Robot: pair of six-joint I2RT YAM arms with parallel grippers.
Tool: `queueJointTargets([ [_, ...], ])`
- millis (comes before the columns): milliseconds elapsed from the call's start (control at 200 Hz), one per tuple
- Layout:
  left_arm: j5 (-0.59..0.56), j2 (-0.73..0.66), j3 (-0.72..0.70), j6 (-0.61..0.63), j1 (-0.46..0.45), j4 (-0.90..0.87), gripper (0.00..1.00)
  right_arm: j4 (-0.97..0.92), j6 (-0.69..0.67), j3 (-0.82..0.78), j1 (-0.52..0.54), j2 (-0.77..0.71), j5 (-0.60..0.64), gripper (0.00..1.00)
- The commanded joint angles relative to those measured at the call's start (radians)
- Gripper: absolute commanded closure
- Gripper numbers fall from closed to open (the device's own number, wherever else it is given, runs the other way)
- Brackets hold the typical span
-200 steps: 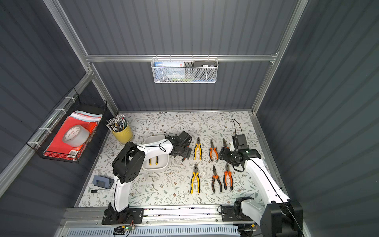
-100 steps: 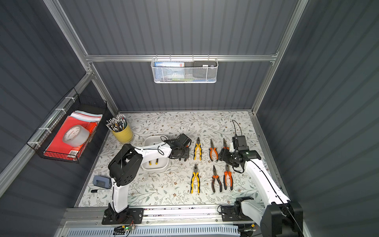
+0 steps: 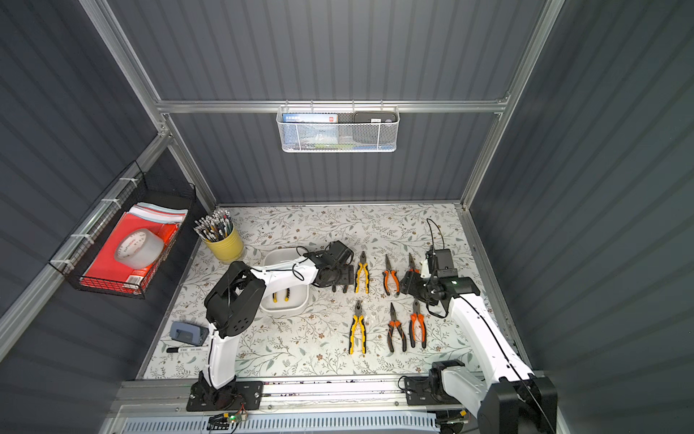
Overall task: Take the pliers out of the storage box
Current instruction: Place the pliers at the center of the board, then pick up the pliers from the storage box.
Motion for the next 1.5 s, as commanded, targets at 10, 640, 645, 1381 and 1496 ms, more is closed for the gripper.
queueJointTargets([
  [10,-0.056,0.027,0.02,-0.025,0.011,-0.099,0.01,0.005,-0.014,-0.013,0.002,-0.011,0.011,0.31],
  [640,-0.284,-0.31,0.092,0.013,0.036,-0.264,0.01,0.013,-0.016,-0.019,0.002,-0.008,0.026,0.33],
  [645,-0.284,-0.31,0.089,0.012,0.038,-0.268,0.01,0.012,-0.016,-0.019,0.002,-0.008,0.025,0.33],
  [1381,-0.197,-0.594,-0.351,-0.032,0.2,-0.185,0.01,0.018,-0.033,-0.026,0.01,-0.016,-0.006,0.33],
  [1496,-0.174,-0.588,-0.393,-0.026,0.22,-0.18,0.01,0.022,-0.032,-0.029,0.011,-0.014,-0.005,0.33],
])
